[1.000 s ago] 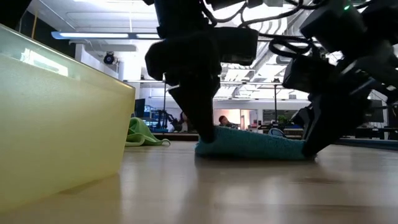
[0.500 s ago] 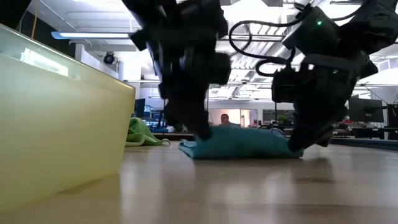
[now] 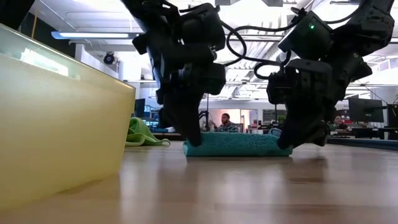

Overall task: Roll microfiber towels into tight, uniform cylinder then place into a basket
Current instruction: Roll the blue microfiber towel

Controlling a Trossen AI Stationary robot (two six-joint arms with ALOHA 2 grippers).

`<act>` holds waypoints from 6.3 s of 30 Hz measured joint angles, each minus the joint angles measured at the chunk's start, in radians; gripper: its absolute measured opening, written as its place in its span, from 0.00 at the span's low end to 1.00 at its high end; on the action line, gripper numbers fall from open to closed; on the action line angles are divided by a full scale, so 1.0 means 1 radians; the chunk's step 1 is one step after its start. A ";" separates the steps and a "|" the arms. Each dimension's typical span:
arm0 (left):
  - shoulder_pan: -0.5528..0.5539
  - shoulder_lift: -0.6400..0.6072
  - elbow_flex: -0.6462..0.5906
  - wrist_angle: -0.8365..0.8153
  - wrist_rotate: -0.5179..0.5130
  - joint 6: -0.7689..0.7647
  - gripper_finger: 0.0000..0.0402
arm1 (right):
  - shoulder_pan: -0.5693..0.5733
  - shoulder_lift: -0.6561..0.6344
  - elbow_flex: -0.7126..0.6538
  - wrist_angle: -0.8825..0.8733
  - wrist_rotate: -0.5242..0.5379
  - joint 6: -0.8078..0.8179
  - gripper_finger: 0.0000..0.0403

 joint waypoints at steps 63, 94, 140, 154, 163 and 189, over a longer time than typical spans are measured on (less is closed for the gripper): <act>0.013 0.002 -0.038 0.031 -0.042 -0.218 0.00 | 0.155 -0.134 0.001 -0.168 0.349 -0.910 0.39; 0.018 0.002 -0.038 0.037 -0.031 -0.227 0.03 | 0.147 0.066 0.004 0.051 0.328 -0.891 0.39; -0.190 -0.164 0.005 -0.259 -0.370 0.299 0.16 | -0.193 0.081 -0.001 0.044 -0.261 -0.366 0.00; -0.084 -0.432 -0.488 0.543 -0.451 0.370 0.17 | -0.248 0.079 0.001 0.066 -0.325 -0.198 0.00; -0.086 -0.295 -0.492 0.715 -0.447 0.446 0.37 | -0.249 0.079 0.001 0.070 -0.329 -0.182 0.00; -0.046 -0.130 -0.490 0.780 -0.459 0.369 0.27 | -0.266 0.063 0.015 0.056 -0.329 -0.271 0.13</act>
